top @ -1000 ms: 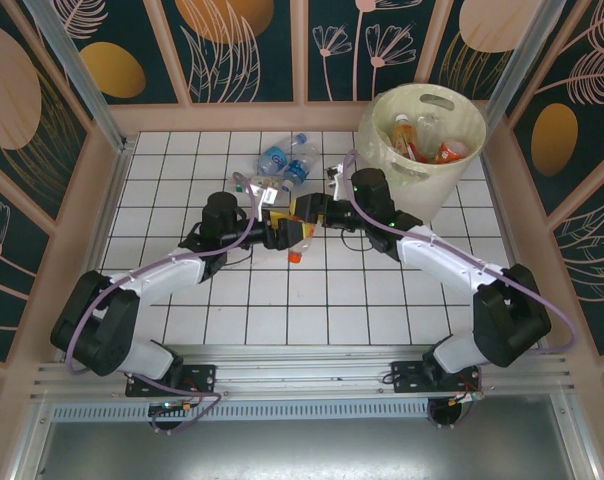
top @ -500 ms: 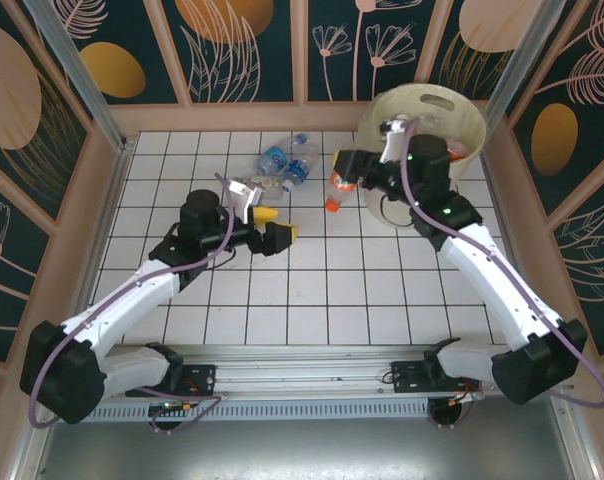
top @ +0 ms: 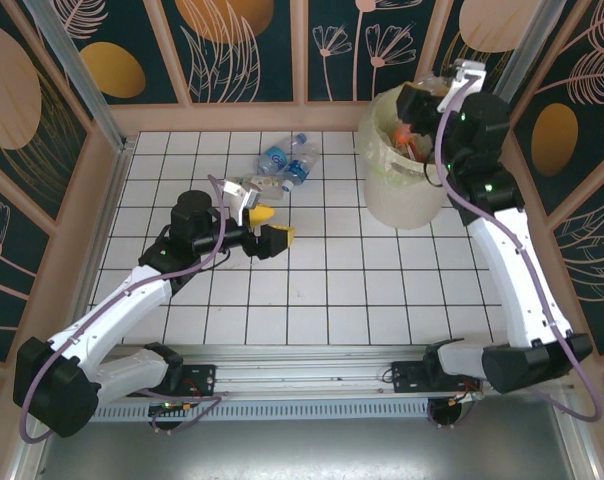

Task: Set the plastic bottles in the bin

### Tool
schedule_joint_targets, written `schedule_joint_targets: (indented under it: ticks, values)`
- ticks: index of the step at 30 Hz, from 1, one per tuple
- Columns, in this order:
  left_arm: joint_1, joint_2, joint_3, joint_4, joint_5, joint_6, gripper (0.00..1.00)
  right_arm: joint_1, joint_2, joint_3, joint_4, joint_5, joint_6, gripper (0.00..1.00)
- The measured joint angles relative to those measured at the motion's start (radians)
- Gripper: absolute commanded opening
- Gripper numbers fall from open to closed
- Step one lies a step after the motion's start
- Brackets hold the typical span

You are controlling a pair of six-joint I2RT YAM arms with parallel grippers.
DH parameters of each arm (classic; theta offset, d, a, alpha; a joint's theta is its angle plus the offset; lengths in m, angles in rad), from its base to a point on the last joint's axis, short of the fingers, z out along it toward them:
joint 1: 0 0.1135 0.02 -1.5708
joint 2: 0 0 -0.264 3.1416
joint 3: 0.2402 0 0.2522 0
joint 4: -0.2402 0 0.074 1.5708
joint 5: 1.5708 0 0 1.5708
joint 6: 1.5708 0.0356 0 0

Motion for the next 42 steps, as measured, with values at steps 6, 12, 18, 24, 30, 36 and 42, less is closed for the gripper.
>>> schedule_joint_targets:
  ticks: [6,12,18,24,30,36,42]
  values:
    - [0.0,0.001,0.0,0.0,-0.004,-0.003,0.99,-0.112,0.172,0.108,-0.11,0.097,-0.02,0.54]
    - [0.0,0.017,0.0,0.001,-0.007,-0.007,0.99,-0.172,0.291,0.145,-0.233,0.152,-0.019,0.54]
    - [0.0,0.036,0.0,0.0,-0.011,-0.007,0.99,-0.22,0.326,0.143,-0.299,0.067,0.01,0.55]
    - [0.0,0.059,-0.002,0.0,-0.011,-0.008,0.99,-0.271,0.336,0.137,-0.291,-0.104,0.055,0.61]
    - [0.0,0.061,-0.005,-0.004,-0.067,-0.016,0.98,-0.286,0.359,0.095,-0.285,-0.214,0.095,0.61]
    - [0.0,0.105,0.006,-0.007,-0.154,-0.019,0.99,-0.337,0.353,0.047,-0.201,-0.374,0.152,0.74]
    - [0.0,0.176,0.031,-0.019,-0.254,-0.018,0.99,-0.342,0.34,0.042,-0.194,-0.419,0.171,0.81]
